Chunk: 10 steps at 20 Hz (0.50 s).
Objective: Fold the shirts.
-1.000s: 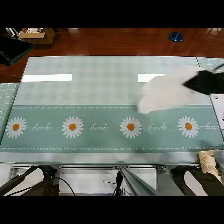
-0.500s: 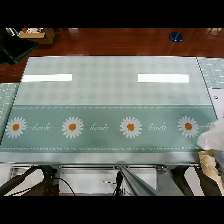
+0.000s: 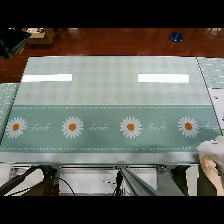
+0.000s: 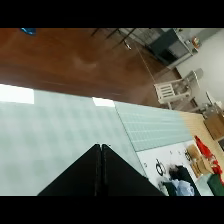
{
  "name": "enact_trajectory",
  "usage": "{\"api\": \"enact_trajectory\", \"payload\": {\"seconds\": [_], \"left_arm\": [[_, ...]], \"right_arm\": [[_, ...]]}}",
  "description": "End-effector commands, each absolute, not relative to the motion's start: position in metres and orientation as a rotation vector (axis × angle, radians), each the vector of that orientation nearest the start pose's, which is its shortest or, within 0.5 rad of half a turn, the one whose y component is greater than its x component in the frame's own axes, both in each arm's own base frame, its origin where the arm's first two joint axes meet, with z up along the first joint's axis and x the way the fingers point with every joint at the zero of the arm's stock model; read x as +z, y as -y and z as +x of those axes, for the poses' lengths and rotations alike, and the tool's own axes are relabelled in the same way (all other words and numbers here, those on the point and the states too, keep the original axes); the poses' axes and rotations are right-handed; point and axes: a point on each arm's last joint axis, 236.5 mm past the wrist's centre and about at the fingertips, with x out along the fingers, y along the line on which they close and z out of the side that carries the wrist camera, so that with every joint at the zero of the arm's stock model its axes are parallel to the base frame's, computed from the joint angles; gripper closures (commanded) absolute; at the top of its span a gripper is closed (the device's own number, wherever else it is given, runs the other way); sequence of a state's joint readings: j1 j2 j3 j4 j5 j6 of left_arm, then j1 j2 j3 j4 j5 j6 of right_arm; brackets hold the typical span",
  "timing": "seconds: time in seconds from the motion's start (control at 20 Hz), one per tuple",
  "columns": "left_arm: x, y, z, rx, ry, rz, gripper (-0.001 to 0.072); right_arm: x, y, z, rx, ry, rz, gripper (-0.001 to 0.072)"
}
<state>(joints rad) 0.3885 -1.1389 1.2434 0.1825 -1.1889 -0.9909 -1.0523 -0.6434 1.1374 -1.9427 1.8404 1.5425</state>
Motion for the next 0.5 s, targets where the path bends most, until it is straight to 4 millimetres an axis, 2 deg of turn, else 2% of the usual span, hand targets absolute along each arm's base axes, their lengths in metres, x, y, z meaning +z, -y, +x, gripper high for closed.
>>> {"api": "enact_trajectory", "payload": {"seconds": [0.0, 0.1, 0.2, 0.3, 0.45], "left_arm": [[0.273, 0.037, 0.437, -0.598, -0.356, -0.678, 0.0686], [0.273, 0.026, 0.438, -0.575, -0.347, -0.682, 0.0686], [0.273, 0.017, 0.437, -0.561, -0.344, -0.684, 0.0687], [0.272, 0.008, 0.436, -0.546, -0.340, -0.687, 0.0686], [0.272, 0.000, 0.435, -0.530, -0.335, -0.691, 0.0686]], "right_arm": [[0.130, 0.172, -0.045, -1.412, -1.373, 0.587, 0.0686], [0.112, 0.164, -0.067, -1.483, -1.404, 0.619, 0.0686], [0.099, 0.165, -0.080, -1.532, -1.413, 0.625, 0.0685], [0.099, 0.174, -0.094, -1.600, -1.407, 0.591, 0.0685], [0.109, 0.198, -0.102, -1.668, -1.318, 0.508, 0.0685]]}}
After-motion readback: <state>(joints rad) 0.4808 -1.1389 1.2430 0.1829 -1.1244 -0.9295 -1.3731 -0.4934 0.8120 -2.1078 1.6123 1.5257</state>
